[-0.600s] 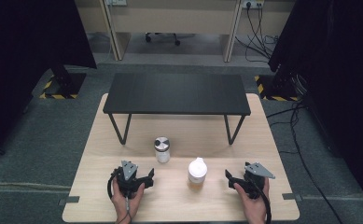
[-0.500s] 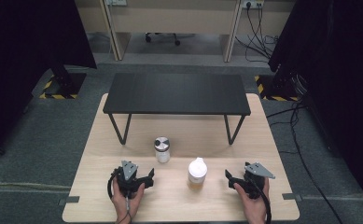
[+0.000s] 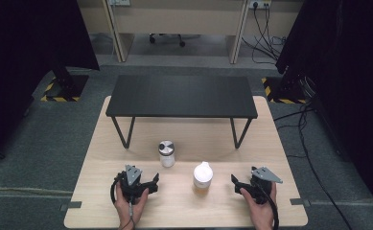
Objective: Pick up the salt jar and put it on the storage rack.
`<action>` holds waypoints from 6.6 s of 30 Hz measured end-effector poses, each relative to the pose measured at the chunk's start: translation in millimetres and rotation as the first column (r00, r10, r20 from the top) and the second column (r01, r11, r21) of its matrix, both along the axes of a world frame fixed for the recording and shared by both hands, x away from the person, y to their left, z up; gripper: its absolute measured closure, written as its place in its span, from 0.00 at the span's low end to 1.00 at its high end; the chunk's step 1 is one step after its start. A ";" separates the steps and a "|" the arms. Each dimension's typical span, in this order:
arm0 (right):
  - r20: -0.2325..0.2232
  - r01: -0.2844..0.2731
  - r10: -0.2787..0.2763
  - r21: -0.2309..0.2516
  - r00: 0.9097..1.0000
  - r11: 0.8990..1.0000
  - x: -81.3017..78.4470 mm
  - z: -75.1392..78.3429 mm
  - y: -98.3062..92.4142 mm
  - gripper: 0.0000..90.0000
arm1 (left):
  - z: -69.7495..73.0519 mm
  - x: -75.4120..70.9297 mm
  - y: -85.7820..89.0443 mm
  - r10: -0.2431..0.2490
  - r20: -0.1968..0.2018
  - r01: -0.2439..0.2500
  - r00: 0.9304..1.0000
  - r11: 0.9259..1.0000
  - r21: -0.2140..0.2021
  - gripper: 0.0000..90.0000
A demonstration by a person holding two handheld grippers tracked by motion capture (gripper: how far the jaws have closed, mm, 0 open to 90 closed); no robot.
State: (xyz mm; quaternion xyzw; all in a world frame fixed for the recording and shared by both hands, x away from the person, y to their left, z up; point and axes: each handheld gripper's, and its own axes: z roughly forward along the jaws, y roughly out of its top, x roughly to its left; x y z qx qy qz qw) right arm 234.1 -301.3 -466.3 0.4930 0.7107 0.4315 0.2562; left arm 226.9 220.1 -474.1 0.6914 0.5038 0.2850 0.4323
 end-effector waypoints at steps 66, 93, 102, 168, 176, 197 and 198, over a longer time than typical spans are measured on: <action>-0.004 -0.004 0.004 -0.003 1.000 1.000 0.8 0.7 0.1 0.08 | -2.2 44.5 -36.5 -0.077 0.031 0.077 0.997 0.997 0.023 0.01; -0.007 -0.013 0.013 -0.005 1.000 1.000 1.9 1.0 -0.4 0.08 | 0.9 78.5 -53.4 -0.068 0.002 0.068 0.998 0.998 0.012 0.14; -0.004 -0.017 0.017 -0.015 1.000 1.000 1.7 1.2 0.7 0.08 | -1.3 74.8 -57.3 -0.070 0.024 0.070 0.997 0.997 0.016 0.34; -0.008 -0.016 0.015 -0.020 1.000 1.000 2.8 1.9 1.9 0.08 | 43.7 18.7 -3.0 -0.065 0.082 0.065 0.995 0.998 -0.005 0.35; -0.010 -0.015 0.015 -0.017 1.000 1.000 3.4 2.0 1.7 0.08 | 54.6 15.6 -1.9 -0.065 0.091 0.066 0.994 0.998 -0.003 0.35; -0.011 -0.014 0.014 -0.008 1.000 1.000 3.5 1.8 0.2 0.08 | 108.4 21.2 7.7 -0.046 0.138 0.044 0.989 0.999 0.023 0.35; -0.011 -0.014 0.014 -0.009 1.000 1.000 3.5 1.7 0.2 0.08 | 110.9 21.6 8.0 -0.046 0.138 0.042 0.989 0.999 0.026 0.35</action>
